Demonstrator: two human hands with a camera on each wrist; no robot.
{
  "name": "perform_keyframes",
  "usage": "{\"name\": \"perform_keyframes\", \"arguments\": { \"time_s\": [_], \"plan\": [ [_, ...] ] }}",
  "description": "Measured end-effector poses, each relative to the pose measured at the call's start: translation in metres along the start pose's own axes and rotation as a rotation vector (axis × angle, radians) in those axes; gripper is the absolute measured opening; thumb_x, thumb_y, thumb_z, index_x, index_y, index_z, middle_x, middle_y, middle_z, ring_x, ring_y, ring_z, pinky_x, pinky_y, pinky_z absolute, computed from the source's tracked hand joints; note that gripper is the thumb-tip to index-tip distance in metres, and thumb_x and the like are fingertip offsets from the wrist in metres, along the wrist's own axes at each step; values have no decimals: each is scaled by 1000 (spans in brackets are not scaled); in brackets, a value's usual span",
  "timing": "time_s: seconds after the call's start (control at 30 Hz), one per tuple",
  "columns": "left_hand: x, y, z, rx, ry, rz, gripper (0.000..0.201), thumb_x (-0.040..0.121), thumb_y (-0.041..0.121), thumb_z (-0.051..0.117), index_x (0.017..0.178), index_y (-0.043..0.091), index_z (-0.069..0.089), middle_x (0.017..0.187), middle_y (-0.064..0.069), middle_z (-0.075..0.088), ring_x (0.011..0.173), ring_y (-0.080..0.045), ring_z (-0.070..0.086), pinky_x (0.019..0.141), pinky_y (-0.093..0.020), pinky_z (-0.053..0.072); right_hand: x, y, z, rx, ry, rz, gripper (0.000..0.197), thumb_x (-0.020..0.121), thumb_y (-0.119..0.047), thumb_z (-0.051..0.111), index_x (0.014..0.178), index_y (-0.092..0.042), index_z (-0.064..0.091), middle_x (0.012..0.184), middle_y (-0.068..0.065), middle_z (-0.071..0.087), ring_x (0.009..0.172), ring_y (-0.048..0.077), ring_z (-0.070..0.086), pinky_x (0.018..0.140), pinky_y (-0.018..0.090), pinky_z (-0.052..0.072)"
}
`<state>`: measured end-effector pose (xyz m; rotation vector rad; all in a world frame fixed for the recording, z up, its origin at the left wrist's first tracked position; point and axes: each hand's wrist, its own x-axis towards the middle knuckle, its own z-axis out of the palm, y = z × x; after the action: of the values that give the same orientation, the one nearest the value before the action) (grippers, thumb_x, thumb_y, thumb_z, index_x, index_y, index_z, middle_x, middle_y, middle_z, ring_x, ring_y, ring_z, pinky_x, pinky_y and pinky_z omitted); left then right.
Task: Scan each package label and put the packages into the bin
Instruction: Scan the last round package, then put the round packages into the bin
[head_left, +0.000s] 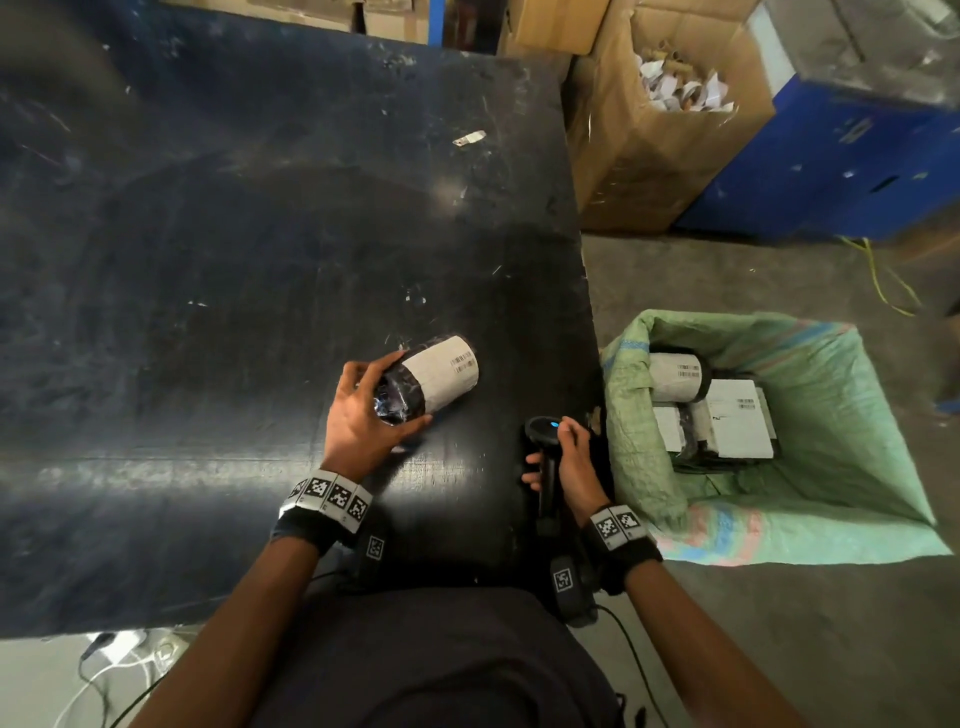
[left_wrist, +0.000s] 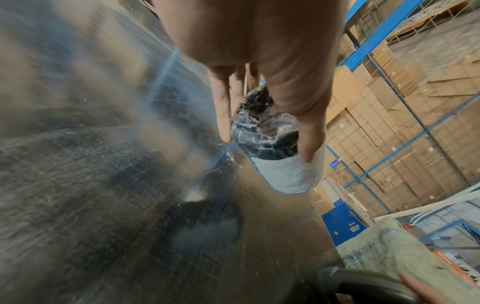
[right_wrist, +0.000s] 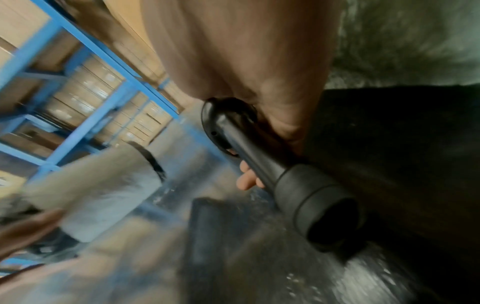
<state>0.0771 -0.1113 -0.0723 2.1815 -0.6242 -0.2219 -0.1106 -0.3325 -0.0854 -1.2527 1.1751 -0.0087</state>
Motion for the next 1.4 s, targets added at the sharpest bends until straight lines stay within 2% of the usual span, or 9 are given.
{"name": "perform_keyframes", "arguments": {
  "time_s": [0.13,0.27,0.33,0.43,0.7,1.03,1.17,1.27,1.4],
  "plan": [
    [-8,8,-1,-26,19,-10,91,55,36,98,137,25,58,119,-5,55,101,-13,59,89,-26,52,11,8,1,35,13,23,37,101,-46,35,133,-29,31,111,25,63,70,30,67,55,30,53],
    [-19,17,0,-56,-29,-10,91,56,50,93,137,25,58,121,-5,57,104,-14,61,90,-27,53,12,3,-6,-213,111,-101,43,103,-35,39,141,-18,36,140,17,47,124,31,51,97,29,38],
    [-24,26,-1,-101,-67,-15,91,57,59,86,137,26,58,120,-3,58,105,-7,60,91,-16,50,6,-2,-15,-325,107,-202,55,96,-47,46,144,-24,35,139,18,49,127,30,49,111,35,35],
    [-29,48,-4,-151,-118,13,92,57,59,84,138,25,58,121,0,59,105,8,57,90,-4,45,-16,-21,-34,-409,17,-374,62,86,-55,55,142,-36,35,135,8,48,124,21,50,109,43,40],
    [-40,135,7,-335,-249,15,92,56,43,94,139,30,57,128,2,59,110,-12,62,80,-36,64,-62,-107,-114,-655,-456,-717,114,62,-42,89,151,-45,17,154,-21,23,142,-4,25,118,34,30],
    [-57,232,85,-515,-487,1,91,62,3,95,142,20,55,136,2,60,118,-14,63,84,-21,57,-66,-116,-231,-748,-425,-854,95,59,-40,91,141,-35,43,135,-15,50,128,1,46,108,30,41],
    [-59,249,138,-538,-593,-19,91,65,22,96,144,30,52,137,2,60,121,-24,63,97,-46,58,-53,-106,-286,-756,-422,-773,93,59,-45,90,139,-36,45,136,-17,52,127,-2,47,106,26,42],
    [-60,262,177,-370,-529,23,90,64,58,86,144,44,48,145,8,53,136,-17,49,114,-45,43,-35,-107,-335,-795,-407,-682,91,57,-41,92,136,-37,47,133,-16,54,123,0,50,103,26,46],
    [-52,274,233,100,-285,105,97,72,73,59,154,26,38,158,-8,36,150,-25,27,122,-44,30,7,-118,-400,-905,-333,-444,92,51,-30,94,132,-36,50,124,-7,62,115,13,60,97,30,51]
  ]
}}
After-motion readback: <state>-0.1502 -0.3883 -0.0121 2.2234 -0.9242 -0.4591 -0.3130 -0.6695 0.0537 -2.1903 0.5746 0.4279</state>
